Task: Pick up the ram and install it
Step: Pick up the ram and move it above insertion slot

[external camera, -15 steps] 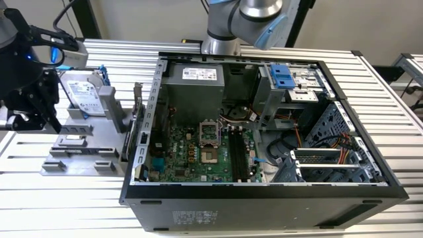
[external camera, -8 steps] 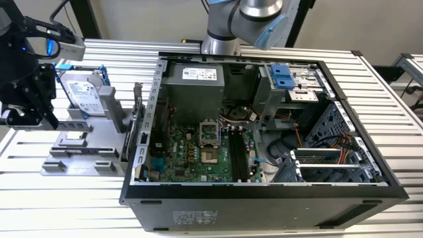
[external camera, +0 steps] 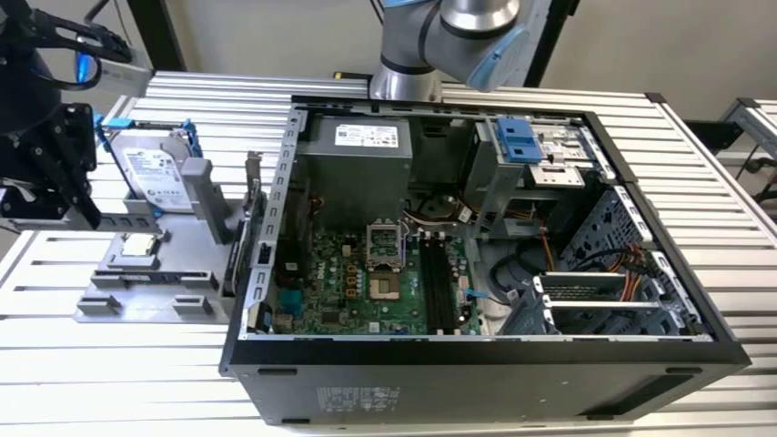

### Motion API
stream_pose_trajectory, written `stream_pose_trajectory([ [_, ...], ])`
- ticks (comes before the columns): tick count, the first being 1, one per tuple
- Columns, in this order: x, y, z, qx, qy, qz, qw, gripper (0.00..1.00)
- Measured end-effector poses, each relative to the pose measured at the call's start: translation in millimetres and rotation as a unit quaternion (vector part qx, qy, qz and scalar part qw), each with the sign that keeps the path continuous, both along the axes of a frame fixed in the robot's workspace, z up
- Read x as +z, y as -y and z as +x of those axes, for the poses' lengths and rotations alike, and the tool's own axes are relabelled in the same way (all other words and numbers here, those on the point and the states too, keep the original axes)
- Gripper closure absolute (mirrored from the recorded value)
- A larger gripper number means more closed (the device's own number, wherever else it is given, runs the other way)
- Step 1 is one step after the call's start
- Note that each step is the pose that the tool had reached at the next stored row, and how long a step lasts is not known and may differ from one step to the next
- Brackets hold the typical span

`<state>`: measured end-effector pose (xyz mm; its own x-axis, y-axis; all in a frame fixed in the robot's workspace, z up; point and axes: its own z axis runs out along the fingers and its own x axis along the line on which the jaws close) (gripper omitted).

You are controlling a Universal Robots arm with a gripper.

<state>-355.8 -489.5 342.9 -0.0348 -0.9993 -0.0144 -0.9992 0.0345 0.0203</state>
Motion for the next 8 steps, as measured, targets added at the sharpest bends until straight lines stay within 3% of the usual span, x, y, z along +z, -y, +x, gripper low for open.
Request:
stream_pose_trajectory([
  [8,12.1,-0.1,-0.1,0.000,0.0000,0.0000,1.00000,1.00],
])
